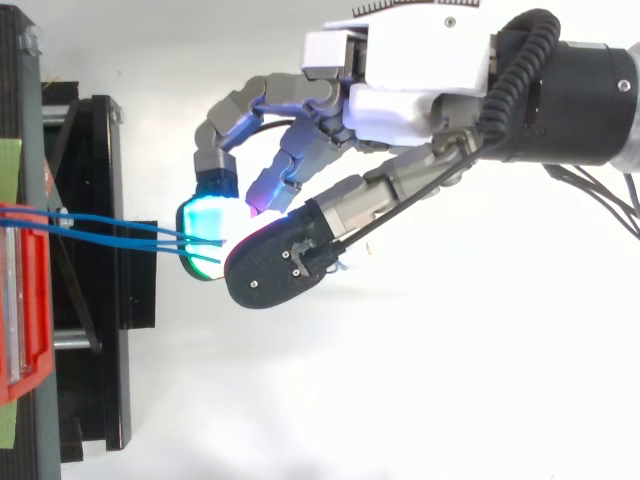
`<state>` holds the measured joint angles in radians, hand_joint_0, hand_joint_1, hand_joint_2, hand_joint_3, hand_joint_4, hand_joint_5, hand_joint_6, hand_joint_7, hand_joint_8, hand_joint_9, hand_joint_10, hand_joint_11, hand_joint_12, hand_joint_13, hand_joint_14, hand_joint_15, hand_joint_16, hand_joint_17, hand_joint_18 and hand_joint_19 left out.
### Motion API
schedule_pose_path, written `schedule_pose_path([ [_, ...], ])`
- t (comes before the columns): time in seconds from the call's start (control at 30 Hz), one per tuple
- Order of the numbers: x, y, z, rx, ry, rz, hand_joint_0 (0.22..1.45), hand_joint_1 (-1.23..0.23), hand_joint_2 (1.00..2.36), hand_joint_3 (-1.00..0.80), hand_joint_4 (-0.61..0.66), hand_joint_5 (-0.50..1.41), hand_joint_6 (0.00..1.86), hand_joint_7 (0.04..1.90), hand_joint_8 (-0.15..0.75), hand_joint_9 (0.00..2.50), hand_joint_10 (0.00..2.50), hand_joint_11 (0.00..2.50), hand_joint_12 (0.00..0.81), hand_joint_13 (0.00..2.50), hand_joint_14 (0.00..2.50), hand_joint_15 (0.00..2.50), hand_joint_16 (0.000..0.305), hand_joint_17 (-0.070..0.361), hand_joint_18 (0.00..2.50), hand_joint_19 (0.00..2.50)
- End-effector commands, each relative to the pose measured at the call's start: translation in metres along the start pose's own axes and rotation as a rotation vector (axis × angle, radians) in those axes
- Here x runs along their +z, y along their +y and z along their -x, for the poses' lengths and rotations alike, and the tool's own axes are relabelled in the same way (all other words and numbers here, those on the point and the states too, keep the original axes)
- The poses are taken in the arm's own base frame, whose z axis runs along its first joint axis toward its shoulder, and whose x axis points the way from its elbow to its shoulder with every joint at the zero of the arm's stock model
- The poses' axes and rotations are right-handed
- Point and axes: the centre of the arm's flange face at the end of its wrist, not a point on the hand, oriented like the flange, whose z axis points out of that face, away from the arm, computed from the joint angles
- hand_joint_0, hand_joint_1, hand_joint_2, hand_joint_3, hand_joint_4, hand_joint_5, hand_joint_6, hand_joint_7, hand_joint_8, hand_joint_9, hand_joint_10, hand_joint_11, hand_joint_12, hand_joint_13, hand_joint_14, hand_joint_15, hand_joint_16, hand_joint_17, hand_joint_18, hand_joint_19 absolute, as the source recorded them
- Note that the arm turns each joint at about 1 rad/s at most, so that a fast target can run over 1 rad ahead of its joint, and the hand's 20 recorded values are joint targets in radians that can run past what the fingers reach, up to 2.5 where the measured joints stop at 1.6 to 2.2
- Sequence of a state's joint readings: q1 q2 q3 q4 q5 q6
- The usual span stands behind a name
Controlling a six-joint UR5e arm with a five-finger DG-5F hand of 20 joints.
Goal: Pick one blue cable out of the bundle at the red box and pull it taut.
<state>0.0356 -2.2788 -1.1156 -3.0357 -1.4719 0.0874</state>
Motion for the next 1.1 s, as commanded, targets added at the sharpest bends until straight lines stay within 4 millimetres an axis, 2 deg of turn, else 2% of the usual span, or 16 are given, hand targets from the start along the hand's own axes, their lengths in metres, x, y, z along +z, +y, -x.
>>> schedule_pose_path([
  [0.0, 0.0003, -0.0003, -0.0008, 0.0, 0.0, 0.0, 0.68, -0.88, 1.02, -0.12, 0.03, -0.19, 0.9, 1.03, 0.335, 0.95, 0.02, 1.03, 0.34, 0.83, 0.02, 0.51, 0.05, 0.112, 0.61, 0.36],
  [0.13, 0.0002, -0.0003, 0.0003, 0.0, -0.001, 0.0, 0.71, -0.91, 1.02, -0.12, 0.07, -0.2, 0.9, 0.98, 0.324, 0.9, 0.02, 1.01, 0.341, 0.8, 0.02, 0.51, 0.051, 0.114, 0.59, 0.34],
  [0.27, 0.0005, 0.0004, -0.0009, 0.0, 0.0, 0.001, 0.75, -0.93, 1.02, -0.18, 0.14, -0.21, 0.89, 0.95, 0.321, 0.87, 0.02, 1.01, 0.337, 0.78, 0.02, 0.5, 0.051, 0.114, 0.58, 0.32],
  [0.4, 0.0004, 0.0023, -0.001, 0.0, 0.001, 0.004, 0.76, -0.97, 1.02, -0.27, 0.15, -0.22, 0.89, 0.92, 0.32, 0.85, 0.02, 1.01, 0.338, 0.78, 0.02, 0.49, 0.051, 0.114, 0.58, 0.31],
  [0.63, 0.0006, 0.003, -0.0011, 0.0, 0.001, 0.006, 0.69, -0.93, 1.01, -0.41, 0.17, -0.22, 0.88, 0.9, 0.327, 0.86, 0.02, 1.0, 0.337, 0.78, 0.02, 0.5, 0.051, 0.115, 0.59, 0.34],
  [1.07, 0.0006, 0.003, -0.0011, 0.0, 0.001, 0.006, 0.6, -0.79, 1.01, -0.42, 0.15, -0.2, 0.86, 0.93, 0.342, 0.9, 0.02, 0.99, 0.346, 0.79, 0.02, 0.51, 0.051, 0.115, 0.58, 0.4],
])
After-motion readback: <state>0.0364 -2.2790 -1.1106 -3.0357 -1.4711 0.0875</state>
